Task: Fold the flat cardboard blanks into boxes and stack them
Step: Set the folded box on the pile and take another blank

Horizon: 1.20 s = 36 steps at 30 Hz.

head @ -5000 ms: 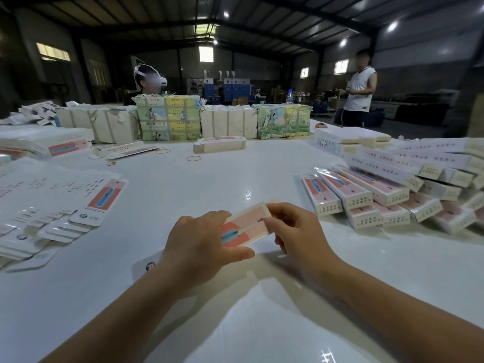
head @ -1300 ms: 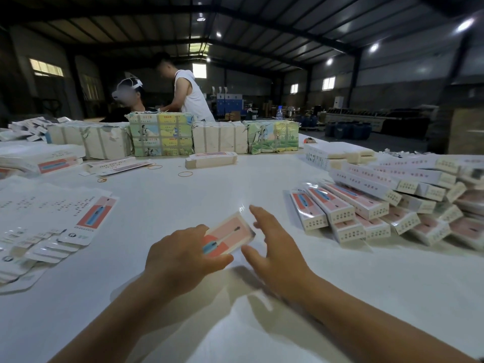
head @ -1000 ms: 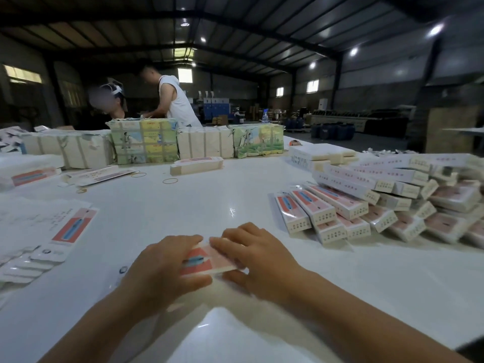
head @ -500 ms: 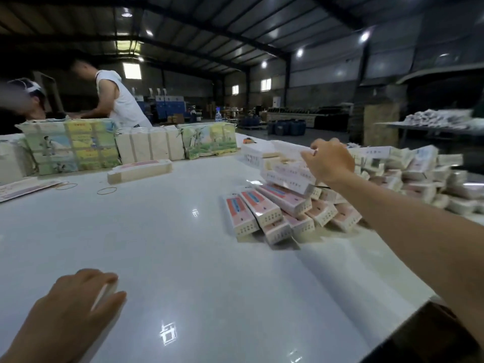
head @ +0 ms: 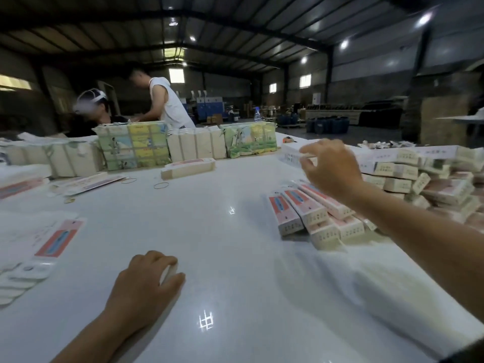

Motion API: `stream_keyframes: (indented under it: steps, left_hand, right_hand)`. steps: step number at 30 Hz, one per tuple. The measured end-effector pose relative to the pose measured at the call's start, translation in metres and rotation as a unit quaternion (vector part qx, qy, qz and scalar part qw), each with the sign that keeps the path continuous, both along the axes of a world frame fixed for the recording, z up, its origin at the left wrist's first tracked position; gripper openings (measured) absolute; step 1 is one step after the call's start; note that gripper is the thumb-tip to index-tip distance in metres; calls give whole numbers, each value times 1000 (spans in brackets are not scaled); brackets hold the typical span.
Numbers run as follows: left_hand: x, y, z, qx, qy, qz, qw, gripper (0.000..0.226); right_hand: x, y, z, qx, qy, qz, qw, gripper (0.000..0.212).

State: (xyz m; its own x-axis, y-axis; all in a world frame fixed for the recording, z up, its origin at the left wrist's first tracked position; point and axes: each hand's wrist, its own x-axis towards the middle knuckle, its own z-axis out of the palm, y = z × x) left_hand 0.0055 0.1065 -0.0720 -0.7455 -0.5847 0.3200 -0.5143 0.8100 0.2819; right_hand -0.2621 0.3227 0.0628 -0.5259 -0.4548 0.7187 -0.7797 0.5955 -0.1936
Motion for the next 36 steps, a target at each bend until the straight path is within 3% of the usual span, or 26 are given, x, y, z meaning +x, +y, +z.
stream_keyframes:
  steps: [3,7,12,16,18,21,24,26,28,31,36]
  left_hand:
    - [3,3,3,9,-8,3,1000,36]
    - [7,8,6,12,-7,-6,1000,39]
    - [7,9,8,30,-18,-3,999,39]
    - [8,-18,27,119,-4,19,993,36]
    - [18,-55,46,133,12,74,988,42]
    - [46,-118,66,72,-18,226,971,49]
    - [72,-168,66,46,-95,378,920,85]
    - [85,-191,60,43,-143,425,893,107]
    - [93,-208,54,46,-169,439,881,112]
    - [96,-228,59,83,-143,433,886,102]
    - [104,-240,65,127,-65,396,907,63]
  right_hand:
    - [61,-36,-37,90,-43,130,986,29]
    - [109,-62,-101,221,-51,168,959,30]
    - [114,-65,-126,209,-69,178,959,29]
    - [116,-64,-127,211,-65,179,959,27]
    - [117,-64,-126,210,-67,184,958,26]
    - [120,-65,-125,215,-67,182,957,26]
    - [122,-67,-124,213,-78,178,958,24]
    - [123,-68,-122,206,-92,172,959,20]
    - [122,-71,-123,193,-96,175,961,14]
    - [119,-71,-129,157,-91,182,967,19]
    - [119,-73,-130,141,-59,197,968,26]
